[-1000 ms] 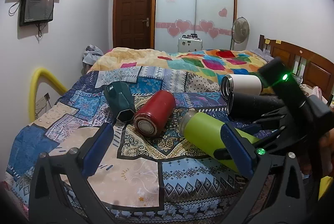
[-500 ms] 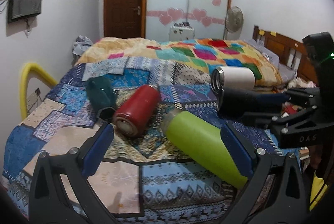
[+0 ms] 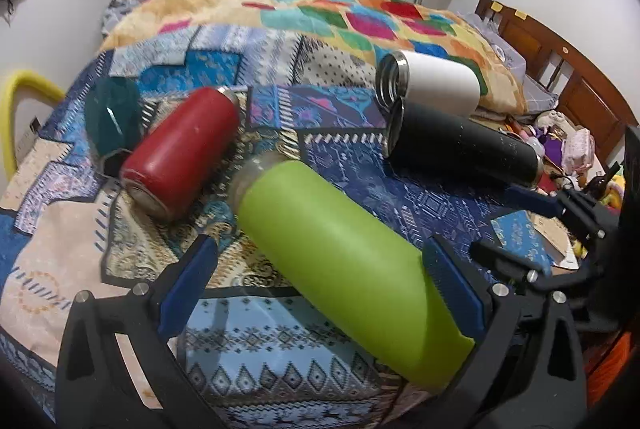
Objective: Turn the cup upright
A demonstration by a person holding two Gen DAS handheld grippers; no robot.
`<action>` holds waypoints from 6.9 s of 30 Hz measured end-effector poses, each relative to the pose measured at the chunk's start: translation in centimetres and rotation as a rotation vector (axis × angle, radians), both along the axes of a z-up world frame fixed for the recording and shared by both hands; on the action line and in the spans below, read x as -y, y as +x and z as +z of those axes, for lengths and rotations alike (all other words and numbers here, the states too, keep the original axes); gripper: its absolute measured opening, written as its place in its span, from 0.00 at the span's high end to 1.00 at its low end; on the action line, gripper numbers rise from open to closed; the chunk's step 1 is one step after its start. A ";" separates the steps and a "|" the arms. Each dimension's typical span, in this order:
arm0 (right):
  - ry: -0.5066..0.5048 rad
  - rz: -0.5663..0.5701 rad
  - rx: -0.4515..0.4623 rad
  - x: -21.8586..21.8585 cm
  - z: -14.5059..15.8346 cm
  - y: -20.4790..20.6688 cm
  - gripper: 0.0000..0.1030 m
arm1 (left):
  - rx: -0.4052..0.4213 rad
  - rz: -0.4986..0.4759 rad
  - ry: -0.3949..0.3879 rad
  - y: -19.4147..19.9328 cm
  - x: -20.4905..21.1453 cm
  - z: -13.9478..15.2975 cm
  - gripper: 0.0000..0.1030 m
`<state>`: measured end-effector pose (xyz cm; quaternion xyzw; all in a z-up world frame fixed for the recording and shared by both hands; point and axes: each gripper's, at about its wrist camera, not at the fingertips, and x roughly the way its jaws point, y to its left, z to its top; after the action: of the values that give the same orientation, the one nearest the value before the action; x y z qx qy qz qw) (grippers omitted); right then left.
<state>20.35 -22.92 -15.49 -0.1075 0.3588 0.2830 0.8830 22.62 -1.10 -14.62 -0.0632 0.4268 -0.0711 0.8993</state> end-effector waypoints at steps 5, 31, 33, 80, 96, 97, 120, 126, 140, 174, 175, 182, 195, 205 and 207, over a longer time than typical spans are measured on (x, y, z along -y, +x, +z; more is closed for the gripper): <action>0.014 0.036 0.006 -0.5 -0.6 -0.9 0.29 | -0.094 -0.019 -0.010 1.3 0.7 -0.8 0.00; 0.175 -0.098 0.033 3.7 1.1 -1.4 0.29 | -0.215 -0.103 0.209 6.5 3.1 -1.4 0.30; 0.183 -0.099 0.040 3.6 1.4 -1.4 0.29 | -0.207 -0.100 0.196 6.3 2.9 -1.2 0.34; 0.206 -0.102 0.162 2.0 5.2 -2.6 0.27 | 0.239 -0.117 0.098 -2.3 1.3 8.9 0.42; 0.217 -0.102 0.172 1.6 5.9 -3.7 0.27 | 0.291 -0.116 0.176 -3.3 2.5 8.3 0.38; 0.219 -0.102 0.174 1.6 6.1 -3.8 0.27 | 0.301 -0.120 0.181 -3.6 2.6 8.3 0.36; 0.402 -0.152 0.396 2.9 14.9 -14.4 0.18 | 0.607 0.102 0.102 -17.8 -0.9 15.8 0.29; 0.426 -0.164 0.450 3.1 15.5 -16.8 0.08 | 0.700 0.141 0.121 -21.5 -0.6 16.7 0.16; 0.405 -0.209 0.532 2.9 15.4 -20.1 0.00 | 0.793 0.171 0.167 -26.0 0.7 16.5 0.00; 0.371 -0.217 0.578 2.9 15.7 -21.7 0.00 | 0.796 0.184 0.152 -26.0 0.6 16.8 0.00; 0.370 -0.217 0.579 2.9 15.8 -21.7 0.00 | 0.796 0.184 0.151 -25.9 0.6 16.9 0.00; 0.372 -0.220 0.580 3.1 16.1 -21.7 0.00 | 0.796 0.184 0.151 -26.0 0.6 16.8 0.00; 0.379 -0.225 0.574 3.2 16.3 -21.7 0.00 | 0.792 0.171 0.148 -26.1 1.3 16.6 0.00; 0.378 -0.230 0.573 3.3 16.2 -21.7 0.00 | 0.770 0.162 0.141 -25.8 1.3 16.5 0.00; 0.380 -0.232 0.572 3.2 16.2 -21.7 0.00 | 0.767 0.157 0.142 -25.8 1.3 16.5 0.00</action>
<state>-1.30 -26.17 0.71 0.0250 0.0481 0.2011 0.9781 -3.16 -2.38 1.84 -0.0025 0.0575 0.0092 0.9983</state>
